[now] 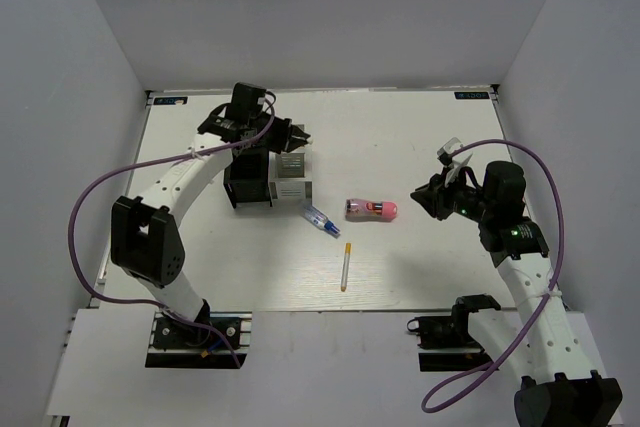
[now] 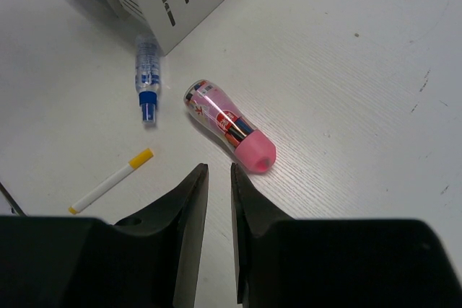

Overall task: Sort the stationery into containers
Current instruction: Place the pen in the storage box.

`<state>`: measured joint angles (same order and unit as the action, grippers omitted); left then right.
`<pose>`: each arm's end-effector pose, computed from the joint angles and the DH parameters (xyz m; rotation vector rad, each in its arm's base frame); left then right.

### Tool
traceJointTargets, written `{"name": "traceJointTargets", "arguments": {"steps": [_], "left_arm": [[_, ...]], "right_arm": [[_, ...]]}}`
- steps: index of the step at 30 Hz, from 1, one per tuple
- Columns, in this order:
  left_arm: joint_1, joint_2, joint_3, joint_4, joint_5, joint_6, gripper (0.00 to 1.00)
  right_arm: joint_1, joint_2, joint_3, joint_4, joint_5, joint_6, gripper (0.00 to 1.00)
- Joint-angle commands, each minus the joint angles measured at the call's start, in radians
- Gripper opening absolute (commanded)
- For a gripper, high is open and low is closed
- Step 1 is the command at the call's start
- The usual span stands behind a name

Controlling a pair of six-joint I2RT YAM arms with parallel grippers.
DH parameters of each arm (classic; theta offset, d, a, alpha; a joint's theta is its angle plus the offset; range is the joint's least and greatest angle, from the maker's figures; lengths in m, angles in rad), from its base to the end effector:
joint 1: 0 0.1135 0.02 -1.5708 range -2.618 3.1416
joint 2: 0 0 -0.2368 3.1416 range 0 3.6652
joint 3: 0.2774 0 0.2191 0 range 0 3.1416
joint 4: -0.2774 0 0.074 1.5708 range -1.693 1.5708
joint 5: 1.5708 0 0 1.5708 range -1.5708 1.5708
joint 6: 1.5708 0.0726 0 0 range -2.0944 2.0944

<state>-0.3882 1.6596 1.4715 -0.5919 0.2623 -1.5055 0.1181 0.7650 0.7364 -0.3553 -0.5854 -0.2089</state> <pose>0.3276 -0.1543 0.2676 -1.2884 2.3382 -1.1084 0.1802 0.0618 0.2811 -0.6839 1.7949 0.5090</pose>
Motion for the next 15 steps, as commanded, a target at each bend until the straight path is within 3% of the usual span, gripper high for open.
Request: {"name": "traceJointTargets", "arguments": {"steps": [1,15], "left_arm": [[0.006,-0.073,-0.029,0.009,0.022,-0.024,0.00],[0.025,-0.029,-0.028,0.009,0.012,-0.024,0.05]], "right_arm": [[-0.003,-0.015,-0.006,0.044,-0.004,0.016,0.25],[-0.003,-0.027,-0.015,0.038,0.001,0.014,0.25]]}}
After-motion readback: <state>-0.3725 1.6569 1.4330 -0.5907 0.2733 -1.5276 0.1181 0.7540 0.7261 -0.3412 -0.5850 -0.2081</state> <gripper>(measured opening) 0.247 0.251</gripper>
